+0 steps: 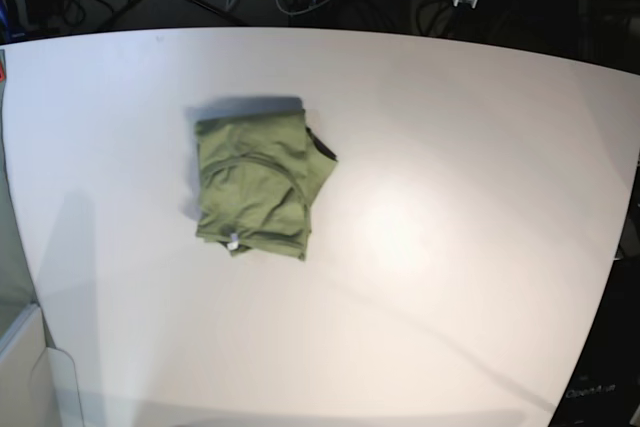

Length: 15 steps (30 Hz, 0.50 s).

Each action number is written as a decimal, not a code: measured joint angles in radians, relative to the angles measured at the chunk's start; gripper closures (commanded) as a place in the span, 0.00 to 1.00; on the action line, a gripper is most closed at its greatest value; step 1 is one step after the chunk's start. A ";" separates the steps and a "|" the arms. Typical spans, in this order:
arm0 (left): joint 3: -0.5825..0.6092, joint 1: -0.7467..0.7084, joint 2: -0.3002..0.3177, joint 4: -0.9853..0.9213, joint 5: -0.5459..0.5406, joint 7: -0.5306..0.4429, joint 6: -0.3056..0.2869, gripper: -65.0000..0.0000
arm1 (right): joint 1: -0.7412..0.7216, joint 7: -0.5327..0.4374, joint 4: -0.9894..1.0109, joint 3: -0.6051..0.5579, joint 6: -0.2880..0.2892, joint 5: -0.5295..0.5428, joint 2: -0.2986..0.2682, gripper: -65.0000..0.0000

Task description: Fold the T-shirt properly

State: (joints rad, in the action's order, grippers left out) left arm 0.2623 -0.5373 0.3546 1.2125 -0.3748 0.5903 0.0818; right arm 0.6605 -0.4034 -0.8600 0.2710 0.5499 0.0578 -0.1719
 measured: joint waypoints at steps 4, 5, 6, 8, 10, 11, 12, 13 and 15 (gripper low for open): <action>0.009 0.063 -0.055 -0.195 0.006 -0.102 -0.004 0.98 | -0.162 -0.009 0.258 -0.002 0.002 -0.002 -0.026 1.00; 0.009 0.080 -0.069 -0.254 0.005 -0.132 -0.003 0.98 | -0.207 -0.009 0.332 -0.002 0.003 -0.024 -0.033 1.00; 0.010 0.110 -0.082 -0.325 0.004 -0.173 -0.005 0.98 | -0.261 0.000 0.415 -0.002 -0.002 -0.052 -0.042 1.00; 0.008 0.165 -0.103 -0.472 0.006 -0.287 -0.006 0.98 | -0.355 -0.027 0.581 0.000 -0.001 -0.104 -0.058 1.00; 0.006 0.228 -0.131 -0.629 0.009 -0.394 -0.039 0.98 | -0.435 -0.083 0.733 0.000 -0.004 -0.157 -0.068 1.00; 0.005 0.259 -0.146 -0.704 0.011 -0.450 -0.087 0.98 | -0.463 -0.125 0.793 0.000 -0.004 -0.176 -0.069 1.00; 0.005 0.286 -0.163 -0.782 0.009 -0.515 -0.139 0.98 | -0.486 -0.161 0.845 0.000 -0.004 -0.185 -0.070 1.00; 0.005 0.317 -0.187 -0.861 0.005 -0.571 -0.172 0.98 | -0.499 -0.151 0.862 0.002 -0.005 -0.198 -0.068 1.00; 0.005 0.364 -0.226 -1.011 0.004 -0.698 -0.237 0.98 | -0.505 -0.150 0.862 0.002 -0.005 -0.243 -0.063 1.00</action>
State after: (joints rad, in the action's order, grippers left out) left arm 0.2672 -0.1734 0.1287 0.2012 -0.3710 -0.1074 -0.1555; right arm 0.1551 -0.5533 0.0017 0.2726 0.5446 -0.1852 -0.2352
